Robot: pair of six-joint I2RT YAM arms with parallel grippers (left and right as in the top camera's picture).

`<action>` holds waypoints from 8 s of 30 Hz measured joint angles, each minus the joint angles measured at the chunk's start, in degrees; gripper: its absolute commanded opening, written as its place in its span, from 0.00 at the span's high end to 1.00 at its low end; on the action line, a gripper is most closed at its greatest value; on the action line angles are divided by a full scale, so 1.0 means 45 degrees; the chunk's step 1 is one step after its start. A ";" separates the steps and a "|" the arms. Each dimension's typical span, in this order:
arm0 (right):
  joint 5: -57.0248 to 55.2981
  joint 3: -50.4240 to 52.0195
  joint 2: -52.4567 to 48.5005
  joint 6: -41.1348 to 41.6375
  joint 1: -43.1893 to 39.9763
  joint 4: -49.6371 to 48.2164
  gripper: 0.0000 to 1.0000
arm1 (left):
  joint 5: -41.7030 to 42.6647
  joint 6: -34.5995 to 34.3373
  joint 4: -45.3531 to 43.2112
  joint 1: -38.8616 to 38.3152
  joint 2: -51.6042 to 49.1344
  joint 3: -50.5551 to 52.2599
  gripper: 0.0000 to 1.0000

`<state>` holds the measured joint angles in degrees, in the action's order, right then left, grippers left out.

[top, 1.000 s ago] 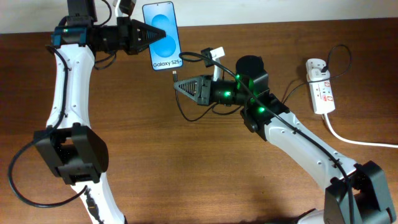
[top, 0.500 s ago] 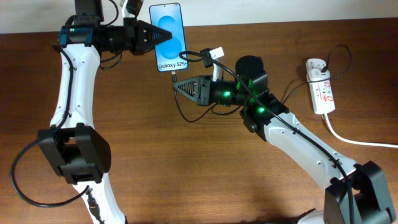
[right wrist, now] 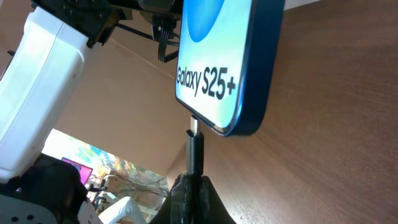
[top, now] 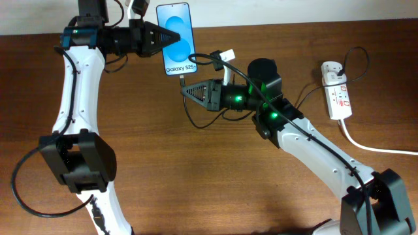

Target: Plug charger to phone and switch on socket

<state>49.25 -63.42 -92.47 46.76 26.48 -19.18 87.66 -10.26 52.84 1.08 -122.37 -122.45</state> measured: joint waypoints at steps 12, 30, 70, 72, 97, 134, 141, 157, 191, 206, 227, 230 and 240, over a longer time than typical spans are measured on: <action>0.0049 0.0000 0.0000 0.0000 -0.0141 0.0019 0.96 | 0.0000 0.0000 0.0000 0.0000 0.0000 0.0000 1.00; 0.0058 0.0000 0.0000 0.0044 -0.0141 0.0019 0.96 | 0.0000 0.0000 0.0010 -0.0039 0.0000 0.0000 1.00; 0.0364 0.0044 0.0000 0.0850 -0.0568 -0.0257 0.33 | -0.0413 0.0005 0.0393 -0.0583 0.0000 -0.0005 1.00; 0.0355 0.0034 0.0000 0.0801 -0.0568 0.0699 0.21 | -0.1200 0.0010 0.0427 -0.0461 0.0000 -0.0005 1.00; -0.0947 -0.0034 0.0058 -0.3118 -0.0568 0.8238 0.02 | -1.1803 -0.1753 -0.2992 -0.2336 -0.0024 0.6460 1.00; -0.5343 -0.3599 -0.0034 -0.5362 -0.3463 1.8894 0.02 | -1.9934 -0.1579 0.0544 -0.3036 -0.1209 0.3750 0.01; -1.1205 -0.9136 -0.0889 -0.5066 -0.8655 2.1449 0.01 | -2.1167 -0.2477 0.0520 -0.2565 0.3531 0.2161 0.01; -1.0608 -0.8582 -0.6698 -0.8063 -1.2021 1.6189 0.02 | -2.1255 -0.2647 0.0797 -0.2448 0.3929 0.2069 0.01; -0.8578 -0.8597 -0.8378 -0.8116 -1.2488 1.4644 0.02 | -2.1255 -0.2647 0.0792 -0.2448 0.3929 0.2069 0.01; -0.8150 -0.8607 -0.8378 -0.8621 -1.2376 1.5164 0.02 | -2.1255 -0.2647 0.0792 -0.2448 0.3929 0.2069 0.01; -0.9452 -0.8500 -0.7611 -0.7101 -1.2536 1.5096 0.02 | -2.1255 -0.2647 0.0792 -0.2448 0.3929 0.2069 0.01; -0.9452 -0.8024 -0.7635 -0.7096 -1.2541 1.4761 0.02 | -2.1255 -0.2647 0.0792 -0.2448 0.3929 0.2069 0.01; -0.8388 -0.6936 -0.7689 -0.7203 -1.2585 1.2614 0.02 | -2.1255 -0.2647 0.0792 -0.2448 0.3929 0.2069 0.01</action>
<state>11.51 -94.63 -127.07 14.35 -30.15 37.58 -7.99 -22.17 56.40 -9.93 -104.68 -113.14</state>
